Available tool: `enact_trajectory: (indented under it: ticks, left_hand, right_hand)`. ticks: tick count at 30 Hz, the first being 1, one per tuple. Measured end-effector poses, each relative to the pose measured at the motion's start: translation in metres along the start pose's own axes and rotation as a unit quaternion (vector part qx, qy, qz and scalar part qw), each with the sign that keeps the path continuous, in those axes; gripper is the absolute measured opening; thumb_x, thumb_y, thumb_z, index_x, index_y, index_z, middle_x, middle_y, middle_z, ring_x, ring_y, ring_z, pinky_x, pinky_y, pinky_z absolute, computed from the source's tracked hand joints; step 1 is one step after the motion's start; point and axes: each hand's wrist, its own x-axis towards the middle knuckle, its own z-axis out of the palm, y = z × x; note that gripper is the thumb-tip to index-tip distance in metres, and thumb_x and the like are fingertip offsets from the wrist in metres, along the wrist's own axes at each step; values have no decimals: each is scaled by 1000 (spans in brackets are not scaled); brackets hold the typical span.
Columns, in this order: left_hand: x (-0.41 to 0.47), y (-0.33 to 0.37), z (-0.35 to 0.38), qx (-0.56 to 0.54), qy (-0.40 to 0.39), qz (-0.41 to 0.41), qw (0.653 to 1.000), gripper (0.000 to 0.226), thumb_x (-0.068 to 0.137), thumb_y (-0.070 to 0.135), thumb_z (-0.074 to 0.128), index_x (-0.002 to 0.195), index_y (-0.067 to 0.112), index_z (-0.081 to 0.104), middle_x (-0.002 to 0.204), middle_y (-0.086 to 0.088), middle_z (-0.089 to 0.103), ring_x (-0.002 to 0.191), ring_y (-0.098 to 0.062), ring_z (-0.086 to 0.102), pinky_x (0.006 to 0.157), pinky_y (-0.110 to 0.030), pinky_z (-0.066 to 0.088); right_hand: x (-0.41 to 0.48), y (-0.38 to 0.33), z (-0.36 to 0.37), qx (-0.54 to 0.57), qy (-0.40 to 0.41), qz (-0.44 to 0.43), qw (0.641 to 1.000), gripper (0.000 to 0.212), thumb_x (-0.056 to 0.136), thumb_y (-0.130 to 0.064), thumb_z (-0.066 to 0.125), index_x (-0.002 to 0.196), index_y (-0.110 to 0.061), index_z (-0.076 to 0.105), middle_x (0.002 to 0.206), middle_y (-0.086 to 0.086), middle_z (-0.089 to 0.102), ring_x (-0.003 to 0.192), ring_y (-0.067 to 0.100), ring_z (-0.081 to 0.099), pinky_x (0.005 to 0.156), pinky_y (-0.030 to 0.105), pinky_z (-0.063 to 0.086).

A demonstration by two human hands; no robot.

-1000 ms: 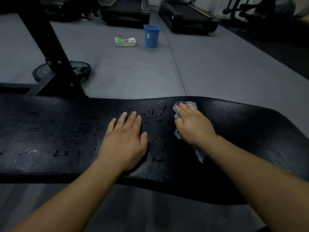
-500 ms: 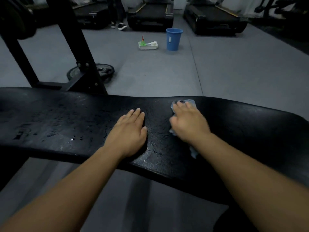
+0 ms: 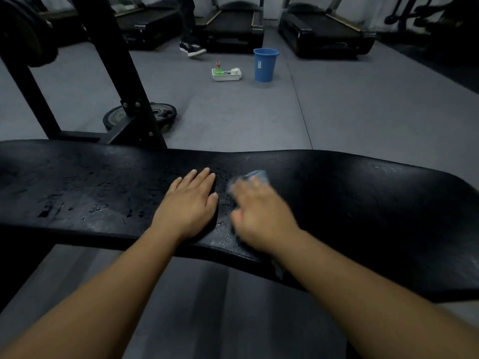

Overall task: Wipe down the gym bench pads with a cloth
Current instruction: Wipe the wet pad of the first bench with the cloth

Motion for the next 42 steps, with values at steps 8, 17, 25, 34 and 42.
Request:
enact_trajectory:
  ticks: [8, 17, 25, 34, 42]
  left_hand:
    - [5, 0, 1, -14, 16, 10, 1000, 55, 106, 35, 26, 159, 25, 19, 167, 7, 9, 154, -13, 3, 125, -36, 4]
    - [1, -59, -9, 35, -10, -19, 999, 57, 104, 47, 16, 160, 34, 8, 167, 13, -2, 153, -11, -4, 125, -42, 0]
    - [2, -62, -9, 0, 7, -5, 1000, 56, 105, 41, 21, 160, 33, 12, 167, 14, 1, 153, -8, -3, 125, -39, -1]
    - [3, -61, -8, -8, 24, -3, 1000, 57, 105, 38, 21, 160, 28, 15, 167, 11, 5, 153, -9, 0, 125, -36, 2]
    - [1, -63, -6, -31, 45, 2, 999, 56, 104, 33, 25, 159, 22, 21, 167, 5, 11, 153, -12, 6, 125, -32, 5]
  right_hand:
    - [22, 60, -10, -11, -20, 98, 995, 60, 93, -33, 35, 151, -18, 36, 160, 4, 31, 146, 24, 26, 118, 40, 27]
    - [0, 35, -11, 24, -37, -58, 997, 64, 88, -36, 34, 151, -27, 38, 160, -3, 32, 145, 17, 29, 115, 33, 31]
    - [69, -31, 12, -13, 13, -14, 1000, 53, 90, -29, 41, 140, -11, 46, 140, 10, 49, 133, 28, 36, 116, 39, 28]
    - [78, 7, 7, 23, 19, 129, 991, 53, 94, -32, 34, 143, -14, 44, 154, 7, 39, 142, 26, 30, 115, 38, 26]
    - [15, -29, 4, 59, -3, -41, 997, 53, 92, -34, 35, 142, -23, 48, 147, 4, 47, 136, 23, 41, 112, 31, 32]
